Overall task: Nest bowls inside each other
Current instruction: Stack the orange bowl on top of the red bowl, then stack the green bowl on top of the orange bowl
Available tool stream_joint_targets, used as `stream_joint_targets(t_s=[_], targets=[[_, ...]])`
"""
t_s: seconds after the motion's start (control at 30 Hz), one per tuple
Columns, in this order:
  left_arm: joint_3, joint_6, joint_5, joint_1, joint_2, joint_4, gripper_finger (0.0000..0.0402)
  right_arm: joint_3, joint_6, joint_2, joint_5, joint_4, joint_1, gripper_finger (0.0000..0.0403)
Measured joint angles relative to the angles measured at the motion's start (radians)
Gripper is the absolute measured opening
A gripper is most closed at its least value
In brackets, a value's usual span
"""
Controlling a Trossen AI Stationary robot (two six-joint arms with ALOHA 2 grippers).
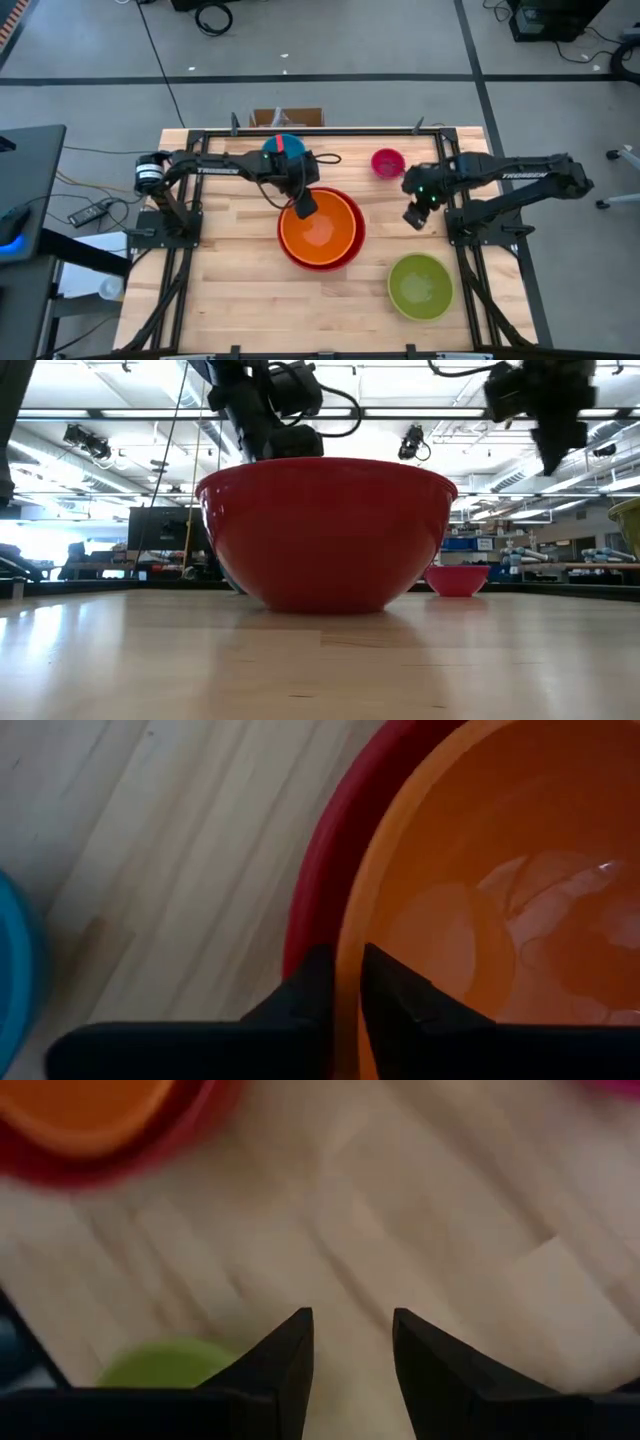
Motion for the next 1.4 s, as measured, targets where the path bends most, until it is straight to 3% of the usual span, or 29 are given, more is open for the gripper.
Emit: stream_joint_targets(t_s=[0.2,0.37,0.5,0.73,0.9,1.13,1.23,1.4], targets=[[0.022,0.027,-0.001,-0.002,-0.008,0.006,0.0127,-0.050,0.078,0.001,-0.049,-0.010,0.160,0.0145],[0.136,0.040,-0.020,-0.002,-0.009,-0.035,0.0189,-0.074,0.180,0.008,-0.050,-0.005,0.233,0.0145],[0.240,0.074,-0.022,-0.002,-0.009,-0.050,0.0216,-0.105,0.217,0.019,-0.072,0.036,0.299,0.0145],[0.366,0.157,-0.024,-0.016,-0.011,-0.051,0.0222,-0.200,0.310,0.057,-0.068,0.103,0.390,0.0145],[0.363,0.155,-0.024,-0.049,-0.028,-0.070,0.0222,-0.262,0.339,0.079,-0.065,0.196,0.435,0.0144],[0.358,0.151,-0.053,-0.104,-0.046,-0.234,0.0221,-0.335,0.332,0.122,-0.064,0.284,0.455,0.0141],[0.359,0.135,-0.058,-0.125,-0.057,-0.257,0.0221,-0.342,0.331,0.139,-0.048,0.302,0.454,0.0119],[0.358,0.117,-0.093,-0.147,-0.073,-0.284,0.0221,-0.339,0.338,0.156,-0.048,0.365,0.452,0.0029]])
